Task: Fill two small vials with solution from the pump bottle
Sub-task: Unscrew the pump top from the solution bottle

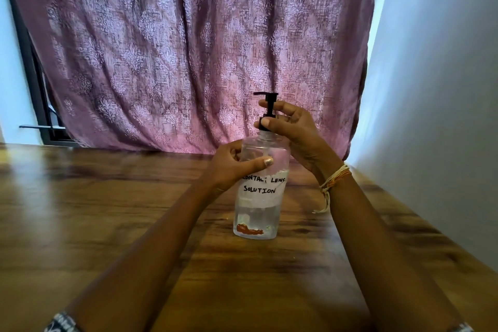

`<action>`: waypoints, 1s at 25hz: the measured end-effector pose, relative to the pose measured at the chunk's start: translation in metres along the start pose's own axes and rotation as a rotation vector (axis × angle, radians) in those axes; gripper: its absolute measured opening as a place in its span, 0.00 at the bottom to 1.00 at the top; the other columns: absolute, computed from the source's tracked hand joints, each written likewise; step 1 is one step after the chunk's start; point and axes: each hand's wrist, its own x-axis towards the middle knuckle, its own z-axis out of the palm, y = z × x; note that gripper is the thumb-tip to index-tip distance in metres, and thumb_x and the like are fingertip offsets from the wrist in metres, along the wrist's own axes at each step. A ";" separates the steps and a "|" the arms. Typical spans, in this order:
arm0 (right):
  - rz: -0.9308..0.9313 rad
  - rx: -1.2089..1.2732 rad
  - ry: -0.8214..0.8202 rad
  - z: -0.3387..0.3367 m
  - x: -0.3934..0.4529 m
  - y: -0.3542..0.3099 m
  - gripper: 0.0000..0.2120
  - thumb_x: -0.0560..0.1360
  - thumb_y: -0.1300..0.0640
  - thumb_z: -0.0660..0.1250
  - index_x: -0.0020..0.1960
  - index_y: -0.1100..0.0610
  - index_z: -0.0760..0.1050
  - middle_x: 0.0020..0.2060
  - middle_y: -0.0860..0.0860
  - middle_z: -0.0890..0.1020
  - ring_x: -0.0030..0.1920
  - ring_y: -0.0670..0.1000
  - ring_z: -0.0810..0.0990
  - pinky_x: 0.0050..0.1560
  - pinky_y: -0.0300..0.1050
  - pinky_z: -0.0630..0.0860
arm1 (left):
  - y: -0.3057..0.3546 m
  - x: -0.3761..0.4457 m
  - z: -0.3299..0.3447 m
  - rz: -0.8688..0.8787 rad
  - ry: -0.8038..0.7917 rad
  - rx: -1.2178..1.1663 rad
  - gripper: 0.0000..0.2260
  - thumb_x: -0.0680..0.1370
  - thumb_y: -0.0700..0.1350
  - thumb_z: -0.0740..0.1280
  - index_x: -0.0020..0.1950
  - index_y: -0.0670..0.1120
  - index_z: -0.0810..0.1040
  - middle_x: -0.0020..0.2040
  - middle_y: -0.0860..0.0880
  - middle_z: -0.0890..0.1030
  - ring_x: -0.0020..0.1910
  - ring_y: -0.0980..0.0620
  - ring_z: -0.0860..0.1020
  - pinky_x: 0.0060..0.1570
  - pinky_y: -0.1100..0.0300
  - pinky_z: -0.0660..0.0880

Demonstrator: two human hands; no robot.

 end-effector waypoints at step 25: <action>0.017 -0.070 -0.050 0.003 -0.001 0.000 0.31 0.66 0.64 0.75 0.67 0.62 0.70 0.48 0.53 0.82 0.49 0.51 0.83 0.51 0.44 0.80 | 0.006 -0.002 0.005 -0.008 0.010 0.004 0.11 0.72 0.45 0.73 0.53 0.52 0.77 0.47 0.52 0.84 0.47 0.56 0.84 0.43 0.64 0.79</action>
